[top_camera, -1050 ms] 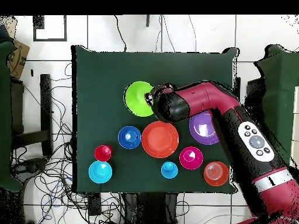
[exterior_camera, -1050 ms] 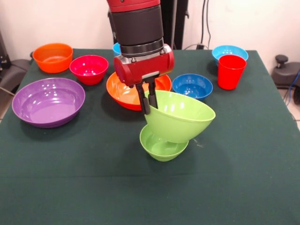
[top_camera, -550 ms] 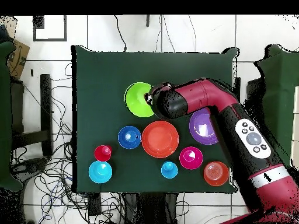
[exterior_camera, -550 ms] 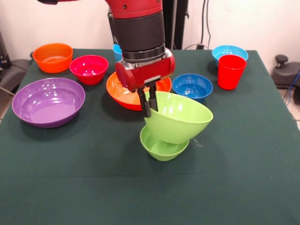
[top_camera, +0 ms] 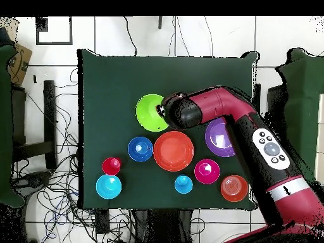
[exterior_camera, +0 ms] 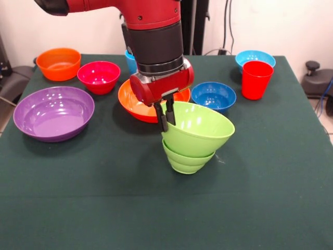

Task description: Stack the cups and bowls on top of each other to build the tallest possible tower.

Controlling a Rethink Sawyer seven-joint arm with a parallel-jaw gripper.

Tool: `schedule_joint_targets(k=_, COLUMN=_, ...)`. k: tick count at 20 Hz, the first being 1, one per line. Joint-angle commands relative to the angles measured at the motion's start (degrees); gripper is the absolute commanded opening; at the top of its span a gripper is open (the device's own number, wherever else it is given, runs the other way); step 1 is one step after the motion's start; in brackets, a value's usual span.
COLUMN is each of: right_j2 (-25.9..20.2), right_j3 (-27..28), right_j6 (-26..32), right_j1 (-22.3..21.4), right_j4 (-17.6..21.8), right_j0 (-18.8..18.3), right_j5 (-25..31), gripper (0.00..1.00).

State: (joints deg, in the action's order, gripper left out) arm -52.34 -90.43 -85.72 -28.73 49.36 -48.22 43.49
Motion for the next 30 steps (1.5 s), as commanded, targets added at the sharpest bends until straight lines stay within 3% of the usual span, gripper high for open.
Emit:
schedule_joint_targets(k=1, right_j2=3.71, right_j3=2.63, right_j6=17.15, right_j1=0.78, right_j4=3.89, right_j0=2.45, right_j5=5.29, gripper=0.0)
schedule_joint_targets(k=30, right_j2=4.43, right_j3=2.86, right_j6=15.48, right_j1=0.35, right_j4=4.54, right_j0=3.38, right_j5=4.66, gripper=0.0)
